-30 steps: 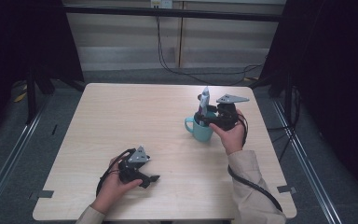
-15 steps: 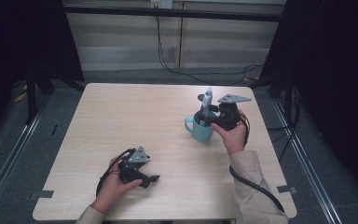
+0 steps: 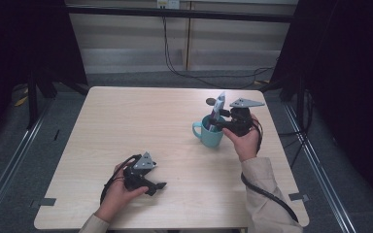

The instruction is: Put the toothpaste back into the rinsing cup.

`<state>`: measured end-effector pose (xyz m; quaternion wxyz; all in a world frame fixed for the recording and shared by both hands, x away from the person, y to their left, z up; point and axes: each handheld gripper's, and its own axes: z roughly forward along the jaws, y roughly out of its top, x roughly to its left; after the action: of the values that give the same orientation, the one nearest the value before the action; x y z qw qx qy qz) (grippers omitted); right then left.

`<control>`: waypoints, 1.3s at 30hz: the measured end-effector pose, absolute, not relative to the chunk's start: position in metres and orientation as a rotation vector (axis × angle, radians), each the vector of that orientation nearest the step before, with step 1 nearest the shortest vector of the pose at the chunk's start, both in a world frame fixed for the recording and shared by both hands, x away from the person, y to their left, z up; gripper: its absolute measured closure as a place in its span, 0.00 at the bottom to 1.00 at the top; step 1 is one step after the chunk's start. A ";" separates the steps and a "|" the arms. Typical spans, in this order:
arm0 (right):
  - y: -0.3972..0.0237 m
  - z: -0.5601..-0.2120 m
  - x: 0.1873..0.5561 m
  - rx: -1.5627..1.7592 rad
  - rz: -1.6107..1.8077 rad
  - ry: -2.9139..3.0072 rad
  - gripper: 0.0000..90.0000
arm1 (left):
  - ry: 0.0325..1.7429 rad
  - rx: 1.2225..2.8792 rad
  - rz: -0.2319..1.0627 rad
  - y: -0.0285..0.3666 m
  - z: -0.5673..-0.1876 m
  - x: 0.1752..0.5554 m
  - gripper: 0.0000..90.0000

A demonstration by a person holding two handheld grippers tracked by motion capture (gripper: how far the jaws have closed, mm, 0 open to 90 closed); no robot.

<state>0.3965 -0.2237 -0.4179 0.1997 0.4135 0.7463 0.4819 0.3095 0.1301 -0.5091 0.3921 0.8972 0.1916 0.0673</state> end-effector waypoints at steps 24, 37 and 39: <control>-0.231 -0.415 0.386 1.136 1.338 2.085 0.37 | 0.488 2.279 0.172 0.130 -0.509 0.309 0.16; -0.224 -0.410 0.370 1.070 1.282 2.166 0.27 | 0.487 2.278 0.170 0.130 -0.509 0.309 0.16; -0.223 -0.409 0.368 1.061 1.269 2.181 0.25 | 0.487 2.278 0.171 0.130 -0.509 0.309 0.16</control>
<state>0.3676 -0.2234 -0.4089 0.2005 0.3797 0.7806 0.4543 0.3094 0.1301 -0.5091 0.3920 0.8972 0.1917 0.0674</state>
